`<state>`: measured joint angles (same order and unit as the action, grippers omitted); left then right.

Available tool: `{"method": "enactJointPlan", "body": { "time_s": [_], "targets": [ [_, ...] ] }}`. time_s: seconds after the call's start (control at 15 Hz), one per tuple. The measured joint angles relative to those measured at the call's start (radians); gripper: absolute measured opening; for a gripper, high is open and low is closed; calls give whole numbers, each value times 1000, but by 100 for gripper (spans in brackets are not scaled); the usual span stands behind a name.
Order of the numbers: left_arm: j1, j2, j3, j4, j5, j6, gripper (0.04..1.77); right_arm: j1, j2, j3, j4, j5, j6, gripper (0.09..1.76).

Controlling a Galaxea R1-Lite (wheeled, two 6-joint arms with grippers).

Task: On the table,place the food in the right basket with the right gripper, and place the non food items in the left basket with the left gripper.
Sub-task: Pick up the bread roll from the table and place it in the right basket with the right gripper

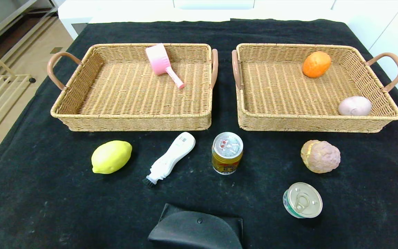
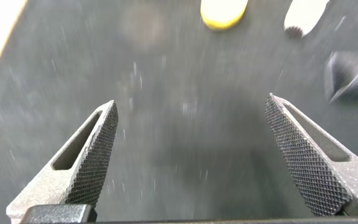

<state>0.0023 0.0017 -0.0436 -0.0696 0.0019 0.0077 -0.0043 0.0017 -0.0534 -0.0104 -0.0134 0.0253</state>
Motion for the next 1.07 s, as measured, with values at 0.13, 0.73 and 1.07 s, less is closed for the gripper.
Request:
{"method": "enactJointPlan", "body": {
  "time_s": [0.13, 0.73, 1.07],
  "targets": [
    [-1, 38, -93, 14, -21, 0, 172, 3, 33, -109, 29, 37, 24, 171],
    [-70, 490, -458, 30, -356, 79, 172, 27, 464, -454, 44, 207, -15, 171],
    [-246, 762, -587, 30, -393, 143, 172, 153, 691, -566, 42, 224, -25, 171]
  ]
}}
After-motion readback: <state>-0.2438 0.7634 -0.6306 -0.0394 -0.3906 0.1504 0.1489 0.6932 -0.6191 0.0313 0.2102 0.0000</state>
